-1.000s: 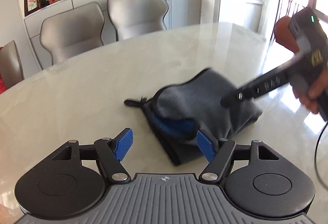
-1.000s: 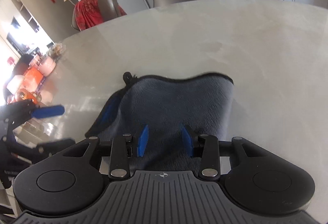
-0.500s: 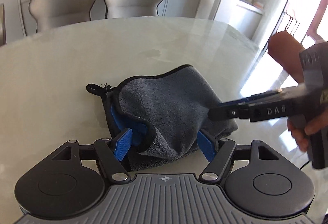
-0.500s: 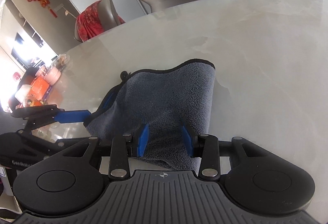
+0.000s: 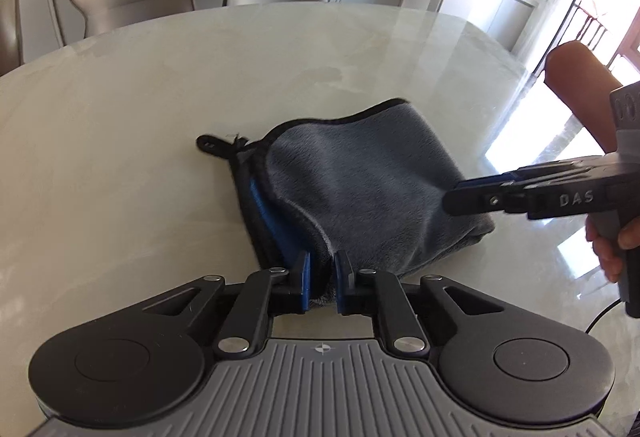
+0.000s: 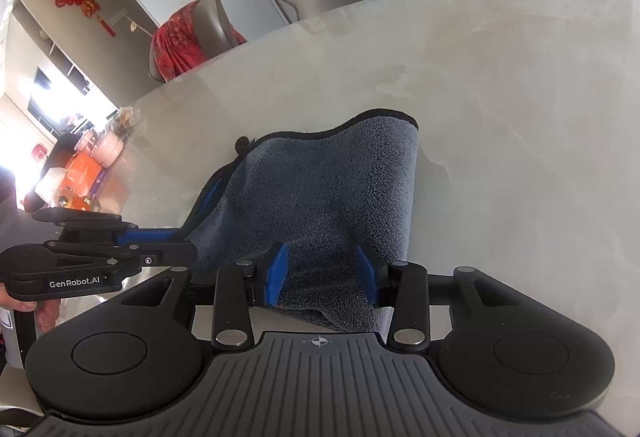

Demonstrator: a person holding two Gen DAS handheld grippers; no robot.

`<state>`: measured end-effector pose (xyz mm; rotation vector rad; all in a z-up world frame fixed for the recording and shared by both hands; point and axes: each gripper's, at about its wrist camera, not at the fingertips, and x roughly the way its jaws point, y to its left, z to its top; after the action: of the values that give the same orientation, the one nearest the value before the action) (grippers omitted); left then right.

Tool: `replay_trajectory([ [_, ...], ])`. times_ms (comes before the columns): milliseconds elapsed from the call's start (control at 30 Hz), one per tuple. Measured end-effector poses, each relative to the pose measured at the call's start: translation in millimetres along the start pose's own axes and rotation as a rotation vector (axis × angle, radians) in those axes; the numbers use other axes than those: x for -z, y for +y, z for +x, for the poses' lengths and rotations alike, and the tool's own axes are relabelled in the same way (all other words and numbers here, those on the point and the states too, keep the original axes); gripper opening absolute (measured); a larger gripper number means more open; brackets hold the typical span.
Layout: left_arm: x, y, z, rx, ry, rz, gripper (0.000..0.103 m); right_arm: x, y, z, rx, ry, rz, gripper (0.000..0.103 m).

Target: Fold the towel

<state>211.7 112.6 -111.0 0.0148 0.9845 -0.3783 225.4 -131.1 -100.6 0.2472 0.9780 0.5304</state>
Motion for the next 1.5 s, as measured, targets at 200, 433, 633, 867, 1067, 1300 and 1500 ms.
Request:
replay_trajectory([
  [200,6.1,7.5,5.7,-0.051,0.043,-0.051,0.028,1.0,4.8,3.5,0.001,0.023,-0.038,0.041],
  [433,-8.7,-2.5,-16.4,-0.122,-0.057,0.028,0.039,-8.0,11.7,-4.5,0.037,0.018,-0.111,0.043],
  [633,-37.8,-12.9,-2.7,-0.052,-0.106,0.033,0.047,-28.6,-0.5,0.3,0.075,-0.022,-0.105,0.053],
  [867,-42.5,-2.2,29.6,-0.13,-0.035,-0.055,0.046,-30.3,6.9,9.5,0.058,-0.008,-0.147,0.053],
  [1067,-38.5,9.7,31.9,-0.107,-0.026,-0.096,0.041,-25.5,6.0,14.8,0.066,0.002,-0.155,0.053],
  [1300,-36.9,8.0,35.7,-0.099,-0.013,-0.087,0.025,-25.4,4.6,17.6,0.07,0.011,-0.151,0.053],
  [1500,-37.0,8.5,36.0,-0.09,-0.023,-0.089,0.011,-24.7,3.8,17.7,0.073,0.013,-0.149,0.054],
])
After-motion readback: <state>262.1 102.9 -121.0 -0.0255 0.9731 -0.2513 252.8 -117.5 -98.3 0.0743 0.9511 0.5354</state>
